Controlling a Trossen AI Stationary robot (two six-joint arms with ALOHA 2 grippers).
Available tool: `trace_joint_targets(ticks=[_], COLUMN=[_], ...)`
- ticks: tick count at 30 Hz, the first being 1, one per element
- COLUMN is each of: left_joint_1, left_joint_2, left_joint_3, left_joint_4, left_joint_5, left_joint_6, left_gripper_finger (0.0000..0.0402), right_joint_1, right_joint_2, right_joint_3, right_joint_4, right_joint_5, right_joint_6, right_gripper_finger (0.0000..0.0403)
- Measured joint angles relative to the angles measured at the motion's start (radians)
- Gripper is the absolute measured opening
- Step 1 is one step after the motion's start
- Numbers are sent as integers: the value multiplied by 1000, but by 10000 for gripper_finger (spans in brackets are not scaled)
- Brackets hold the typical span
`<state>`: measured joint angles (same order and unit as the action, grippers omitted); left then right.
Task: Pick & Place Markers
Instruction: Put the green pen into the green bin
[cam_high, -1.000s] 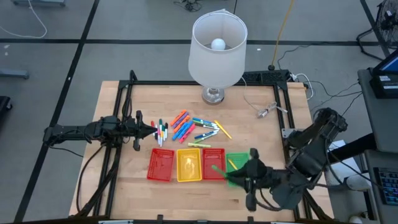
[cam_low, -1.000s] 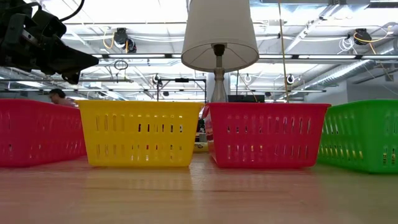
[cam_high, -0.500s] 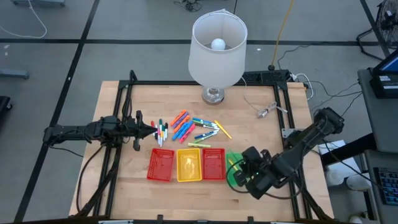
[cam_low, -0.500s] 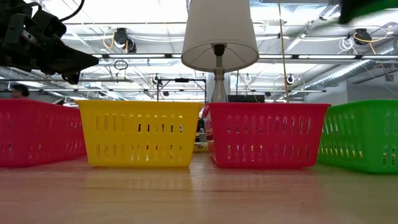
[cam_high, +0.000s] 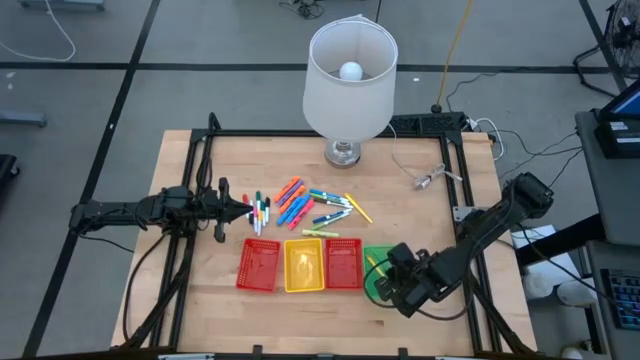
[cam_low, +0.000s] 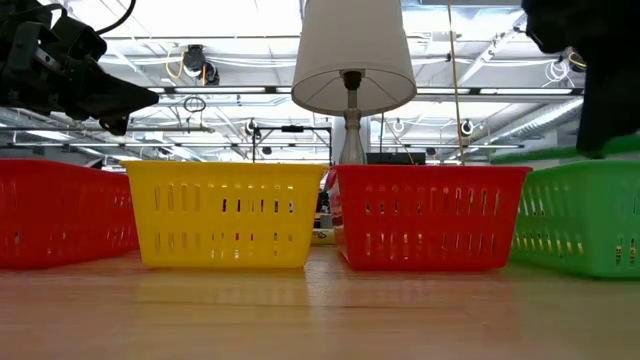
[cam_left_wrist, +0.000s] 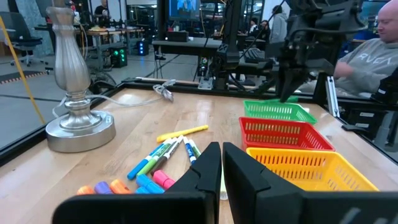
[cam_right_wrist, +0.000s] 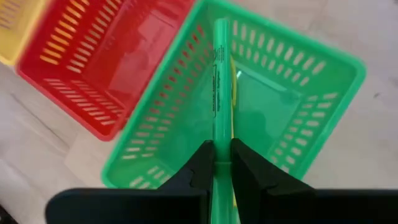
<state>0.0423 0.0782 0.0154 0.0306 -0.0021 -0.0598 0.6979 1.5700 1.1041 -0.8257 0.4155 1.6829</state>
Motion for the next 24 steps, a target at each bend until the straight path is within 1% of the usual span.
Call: trace_joint_targets(ticks=[6,14,21,24], left_joint_1=[0,0,0,0], left_joint_2=[0,0,0,0], left_joint_3=[0,0,0,0], left_joint_4=[0,0,0,0], left_joint_5=[0,0,0,0], left_joint_6=[0,0,0,0], left_gripper_finger=[21,21,21,21], right_joint_1=[0,0,-2,-2], right_joint_2=[0,0,0,0], right_joint_3=[-22,-22,-22,-22], right_joint_4=[6,41,38,40], right_joint_5=[0,7,76,81], right_joint_6=[-1,-60,-76,-76], right_gripper_finger=[38,49,51,54])
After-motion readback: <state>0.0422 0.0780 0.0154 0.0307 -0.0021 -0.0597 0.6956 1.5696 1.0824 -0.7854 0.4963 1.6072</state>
